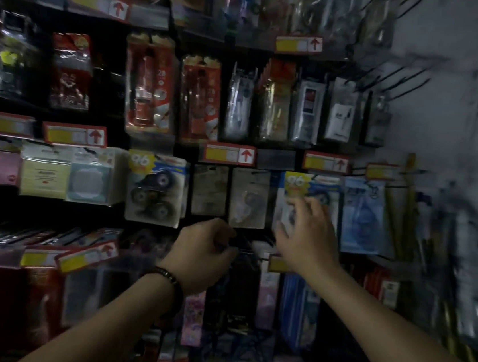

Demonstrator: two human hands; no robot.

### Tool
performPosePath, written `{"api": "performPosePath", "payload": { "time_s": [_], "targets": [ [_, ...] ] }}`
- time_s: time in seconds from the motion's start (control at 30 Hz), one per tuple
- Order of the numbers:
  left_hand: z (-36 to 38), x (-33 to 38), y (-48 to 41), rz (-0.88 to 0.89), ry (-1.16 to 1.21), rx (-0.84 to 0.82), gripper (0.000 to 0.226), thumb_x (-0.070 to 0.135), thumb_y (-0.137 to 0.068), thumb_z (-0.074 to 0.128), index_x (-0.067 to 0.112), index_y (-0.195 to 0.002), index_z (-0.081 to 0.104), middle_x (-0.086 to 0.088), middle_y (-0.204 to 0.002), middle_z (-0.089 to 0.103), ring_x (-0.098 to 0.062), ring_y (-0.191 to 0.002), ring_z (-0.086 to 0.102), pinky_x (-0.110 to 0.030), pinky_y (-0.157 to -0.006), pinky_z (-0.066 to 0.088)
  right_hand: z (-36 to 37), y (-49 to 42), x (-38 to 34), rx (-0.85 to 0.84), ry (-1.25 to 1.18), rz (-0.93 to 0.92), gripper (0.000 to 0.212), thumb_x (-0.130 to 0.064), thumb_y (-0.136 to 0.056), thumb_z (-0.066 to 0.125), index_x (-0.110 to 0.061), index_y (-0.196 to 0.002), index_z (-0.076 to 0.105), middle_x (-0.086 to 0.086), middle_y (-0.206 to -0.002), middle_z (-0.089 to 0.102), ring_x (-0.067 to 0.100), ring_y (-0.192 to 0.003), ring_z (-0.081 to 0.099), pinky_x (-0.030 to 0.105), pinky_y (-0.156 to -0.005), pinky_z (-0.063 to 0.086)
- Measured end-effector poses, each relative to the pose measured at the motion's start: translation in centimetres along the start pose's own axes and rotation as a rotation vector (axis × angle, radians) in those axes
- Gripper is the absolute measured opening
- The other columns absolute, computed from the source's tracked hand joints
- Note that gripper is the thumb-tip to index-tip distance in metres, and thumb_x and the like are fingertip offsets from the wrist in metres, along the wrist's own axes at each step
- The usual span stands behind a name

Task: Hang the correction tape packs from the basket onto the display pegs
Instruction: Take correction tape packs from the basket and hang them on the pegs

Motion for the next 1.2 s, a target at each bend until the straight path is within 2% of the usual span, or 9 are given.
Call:
{"api": "performPosePath", "payload": {
  "time_s": [0.13, 0.23, 0.43, 0.57, 0.67, 0.77, 0.87, 1.0, 1.2],
  "targets": [
    [3.9, 2.9, -2.8, -0.043, 0.099, -0.007, 0.039, 0.033, -0.094, 0.074, 0.019, -0.130, 0.069, 0.000, -0.117, 0.074, -0.020, -0.109, 0.069, -0.031, -0.096, 0.055, -1.3, -0.1, 8.2, -0.022, -0.042, 0.342, 0.056, -0.045, -0.098, 0.064, -0.018, -0.144, 0.047, 0.009, -0.144, 0.045, 0.033, -0.132, 0.047, 0.046, -0.102, 0.050],
    [6.1, 3.6, -4.7, -0.161, 0.161, 0.011, 0.049, 0.035, -0.094, 0.074, 0.017, -0.138, 0.064, -0.003, -0.122, 0.072, -0.021, -0.115, 0.067, -0.030, -0.097, 0.051, -0.6, -0.4, 11.9, -0.119, -0.053, 0.457, 0.071, -0.050, -0.100, 0.060, -0.014, -0.156, 0.036, 0.013, -0.159, 0.036, 0.037, -0.142, 0.043, 0.050, -0.109, 0.048],
    [9.8, 5.9, -7.1, -0.270, 0.242, -0.009, 0.035, 0.024, -0.098, 0.070, 0.011, -0.130, 0.068, 0.006, -0.095, 0.067, -0.013, -0.089, 0.063, -0.025, -0.080, 0.049, 0.7, -0.9, 14.3, -0.164, -0.200, 0.425, 0.068, -0.047, -0.101, 0.063, -0.012, -0.154, 0.040, 0.014, -0.149, 0.052, 0.034, -0.134, 0.052, 0.043, -0.102, 0.051],
    [10.4, 6.4, -7.4, -0.293, 0.235, -0.013, 0.041, 0.026, -0.096, 0.071, 0.014, -0.136, 0.067, -0.005, -0.116, 0.075, -0.022, -0.106, 0.071, -0.030, -0.090, 0.057, 1.0, -0.9, 14.2, -0.158, -0.342, 0.401, 0.064, -0.039, -0.099, 0.069, -0.010, -0.152, 0.046, 0.013, -0.134, 0.064, 0.029, -0.120, 0.061, 0.035, -0.092, 0.051],
    [10.5, 6.6, -7.3, -0.319, 0.287, -0.007, 0.024, 0.025, -0.095, 0.071, 0.017, -0.117, 0.074, -0.005, -0.110, 0.077, -0.022, -0.099, 0.073, -0.037, -0.090, 0.062, 0.5, -0.7, 13.9, -0.103, -0.445, 0.399, 0.059, -0.033, -0.098, 0.072, -0.011, -0.148, 0.049, 0.005, -0.109, 0.068, 0.017, -0.095, 0.065, 0.028, -0.073, 0.049],
    [10.3, 6.8, -7.4, -0.343, 0.425, 0.004, 0.016, 0.021, -0.096, 0.069, 0.013, -0.110, 0.070, -0.009, -0.105, 0.075, -0.023, -0.089, 0.072, -0.037, -0.074, 0.065, -0.2, -0.5, 13.5, -0.053, -0.528, 0.412, 0.051, -0.032, -0.098, 0.072, -0.015, -0.143, 0.054, 0.002, -0.097, 0.065, 0.011, -0.082, 0.062, 0.024, -0.062, 0.044],
    [10.0, 7.8, -6.7, -0.383, 0.715, -0.026, 0.021, 0.011, -0.102, 0.064, 0.002, -0.120, 0.062, -0.013, -0.107, 0.069, -0.020, -0.080, 0.069, -0.020, -0.049, 0.056, -0.7, -0.1, 13.1, -0.002, -0.579, 0.367, 0.037, -0.031, -0.099, 0.070, -0.018, -0.132, 0.060, 0.002, -0.089, 0.061, 0.015, -0.077, 0.062, 0.028, -0.062, 0.045],
    [9.7, 8.7, -5.9, -0.414, 0.959, -0.088, 0.028, 0.015, -0.103, 0.065, 0.006, -0.129, 0.060, -0.018, -0.120, 0.071, -0.034, -0.093, 0.078, -0.043, -0.069, 0.067, -1.8, 0.4, 12.7, 0.081, -0.528, 0.304, 0.045, -0.037, -0.100, 0.066, -0.020, -0.141, 0.060, 0.006, -0.115, 0.054, 0.021, -0.100, 0.060, 0.031, -0.083, 0.049],
    [8.3, 9.6, -6.0, -0.393, 0.954, -0.079, 0.021, 0.011, -0.100, 0.069, 0.002, -0.119, 0.064, -0.019, -0.115, 0.072, -0.033, -0.089, 0.078, -0.051, -0.076, 0.067, -3.0, 0.0, 12.0, 0.142, -0.543, 0.308, 0.044, -0.036, -0.097, 0.068, -0.022, -0.139, 0.064, 0.004, -0.110, 0.054, 0.019, -0.097, 0.061, 0.032, -0.082, 0.051]
  ]
}}
Point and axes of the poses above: each hand's wrist, its own y-axis away from the middle knuckle, its own z-axis out of the palm, x = y × z, the point moved 7 cm from there along -y, towards the middle knuckle
